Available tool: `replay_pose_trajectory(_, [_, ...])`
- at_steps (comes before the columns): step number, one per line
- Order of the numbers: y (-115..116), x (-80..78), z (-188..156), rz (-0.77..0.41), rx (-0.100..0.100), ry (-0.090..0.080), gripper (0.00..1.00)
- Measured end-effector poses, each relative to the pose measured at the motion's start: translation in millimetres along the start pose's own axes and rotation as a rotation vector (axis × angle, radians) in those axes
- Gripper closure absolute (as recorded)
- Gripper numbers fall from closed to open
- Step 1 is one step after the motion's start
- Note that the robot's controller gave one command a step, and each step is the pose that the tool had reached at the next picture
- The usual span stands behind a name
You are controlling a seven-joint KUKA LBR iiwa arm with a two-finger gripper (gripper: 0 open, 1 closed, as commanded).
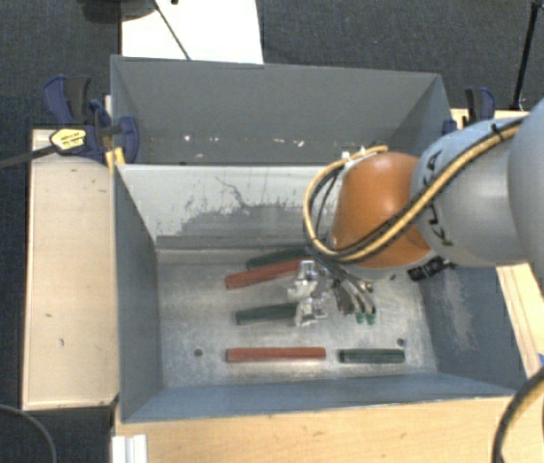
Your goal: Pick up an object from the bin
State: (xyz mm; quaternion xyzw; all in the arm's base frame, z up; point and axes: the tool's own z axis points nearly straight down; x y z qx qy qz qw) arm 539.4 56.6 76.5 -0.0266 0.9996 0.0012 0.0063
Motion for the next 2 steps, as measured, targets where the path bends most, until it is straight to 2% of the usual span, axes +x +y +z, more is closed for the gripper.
replay_pose_trajectory(1, [0.0, 0.0, 0.0, 0.001, 0.0, 0.0, 1.0])
replay_pose_trajectory(2, [3.8, -12.8, -156.4, 0.013, 0.001, 0.006, 1.0])
